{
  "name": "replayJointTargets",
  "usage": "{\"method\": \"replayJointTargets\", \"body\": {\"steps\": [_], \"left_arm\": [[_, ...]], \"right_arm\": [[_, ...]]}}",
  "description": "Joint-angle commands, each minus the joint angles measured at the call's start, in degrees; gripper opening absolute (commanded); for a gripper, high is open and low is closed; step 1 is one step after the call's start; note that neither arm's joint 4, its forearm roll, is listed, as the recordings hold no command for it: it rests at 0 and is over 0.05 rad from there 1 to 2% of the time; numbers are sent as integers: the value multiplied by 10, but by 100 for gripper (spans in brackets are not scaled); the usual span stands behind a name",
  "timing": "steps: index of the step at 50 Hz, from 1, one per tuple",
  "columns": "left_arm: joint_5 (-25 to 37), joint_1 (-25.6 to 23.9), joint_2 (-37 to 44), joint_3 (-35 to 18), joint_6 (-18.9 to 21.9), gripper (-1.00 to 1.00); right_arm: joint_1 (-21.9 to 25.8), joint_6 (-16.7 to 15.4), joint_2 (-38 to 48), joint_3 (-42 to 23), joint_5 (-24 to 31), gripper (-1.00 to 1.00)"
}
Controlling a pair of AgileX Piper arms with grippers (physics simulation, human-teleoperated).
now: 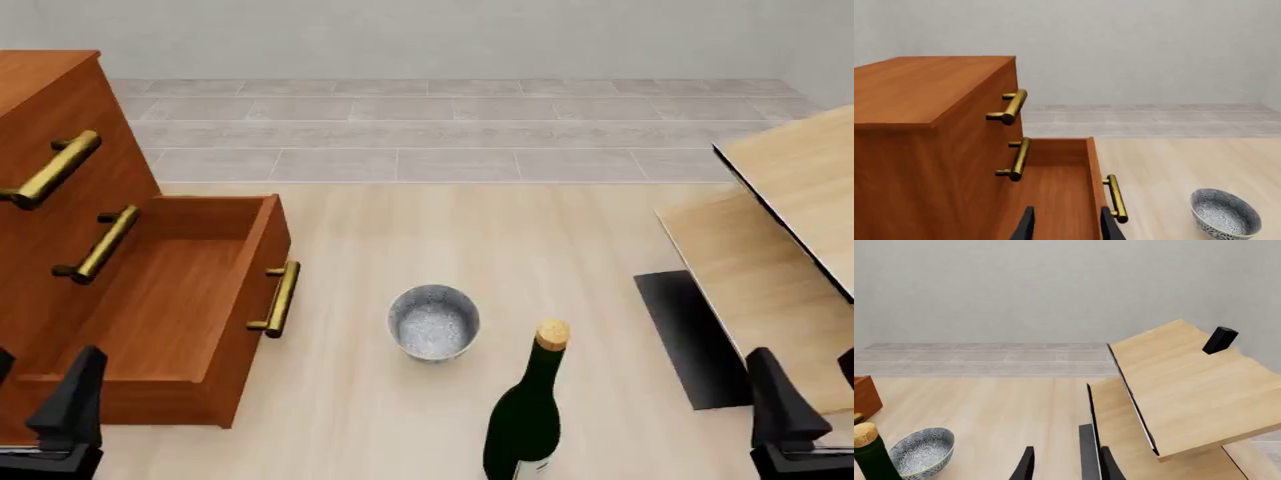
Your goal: Put the bowl on top of the cabinet.
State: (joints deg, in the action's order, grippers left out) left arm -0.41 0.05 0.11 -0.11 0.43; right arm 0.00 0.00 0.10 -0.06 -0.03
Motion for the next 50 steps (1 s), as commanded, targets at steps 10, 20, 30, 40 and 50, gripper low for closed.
{"method": "replayJointTargets", "body": {"steps": [10, 20, 30, 40, 50], "left_arm": [[-15, -3, 14, -5, 16, 100], [-59, 1, 58, -15, 31, 100], [-75, -7, 97, -44, 35, 100], [-80, -54, 157, -80, 36, 100], [-77, -83, 230, -133, 22, 100]], "right_arm": [[0, 0, 3, -2, -1, 100], [0, 0, 3, -2, -1, 100], [0, 0, 3, -2, -1, 100], [0, 0, 3, -2, -1, 100], [0, 0, 3, -2, -1, 100]]}}
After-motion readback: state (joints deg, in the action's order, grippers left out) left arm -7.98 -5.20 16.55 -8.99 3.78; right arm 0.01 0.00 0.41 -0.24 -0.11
